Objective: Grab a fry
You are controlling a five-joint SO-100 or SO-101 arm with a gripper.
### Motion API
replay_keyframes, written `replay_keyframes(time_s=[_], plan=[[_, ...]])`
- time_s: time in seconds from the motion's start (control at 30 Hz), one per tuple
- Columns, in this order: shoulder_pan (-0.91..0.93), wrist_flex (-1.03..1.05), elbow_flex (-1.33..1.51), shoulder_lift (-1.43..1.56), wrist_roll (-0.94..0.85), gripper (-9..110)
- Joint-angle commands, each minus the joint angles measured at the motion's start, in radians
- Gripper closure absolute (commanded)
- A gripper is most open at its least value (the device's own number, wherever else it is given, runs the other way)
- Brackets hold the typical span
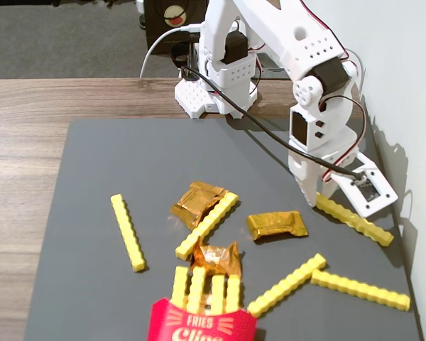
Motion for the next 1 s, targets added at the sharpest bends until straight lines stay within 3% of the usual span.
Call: replay_keyframes(time_s=[0.0,0.47,0.97], plan=[[-0.003,-0.021,-0.048,0.002,0.011,96],[-0.018,0.015,-0.054,0.032,0.046,101],[0.048,0.193,0.077,0.387,0.129,101]])
